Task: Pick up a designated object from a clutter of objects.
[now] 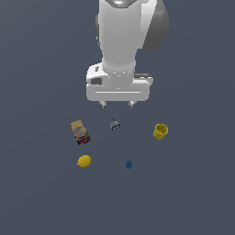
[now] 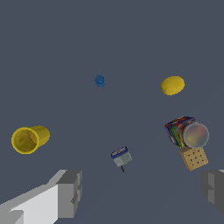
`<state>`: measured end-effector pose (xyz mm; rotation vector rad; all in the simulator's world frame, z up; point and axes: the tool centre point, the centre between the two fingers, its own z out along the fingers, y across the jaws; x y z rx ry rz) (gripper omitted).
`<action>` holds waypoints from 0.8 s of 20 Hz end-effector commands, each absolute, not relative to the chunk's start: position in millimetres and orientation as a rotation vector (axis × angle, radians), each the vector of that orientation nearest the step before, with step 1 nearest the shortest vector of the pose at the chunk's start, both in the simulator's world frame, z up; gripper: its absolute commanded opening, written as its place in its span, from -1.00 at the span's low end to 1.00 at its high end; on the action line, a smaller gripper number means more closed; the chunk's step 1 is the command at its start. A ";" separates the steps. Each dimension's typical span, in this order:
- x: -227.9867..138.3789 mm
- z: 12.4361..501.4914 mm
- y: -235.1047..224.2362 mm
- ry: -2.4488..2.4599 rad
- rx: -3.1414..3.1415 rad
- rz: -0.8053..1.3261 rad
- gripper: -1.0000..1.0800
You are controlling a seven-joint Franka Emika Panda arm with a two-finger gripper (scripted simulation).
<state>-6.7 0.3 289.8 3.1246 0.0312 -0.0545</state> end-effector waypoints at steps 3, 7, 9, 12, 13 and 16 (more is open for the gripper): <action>-6.5 289.9 0.6 0.035 3.126 -0.054 0.92; -5.2 291.1 2.9 0.062 3.132 -0.055 0.92; -5.4 292.5 4.7 0.080 3.135 -0.055 0.92; -6.6 294.2 6.5 0.094 3.136 -0.055 0.92; -6.8 294.3 6.4 0.094 3.136 -0.055 0.92; -5.2 292.7 5.2 0.085 3.136 -0.055 0.92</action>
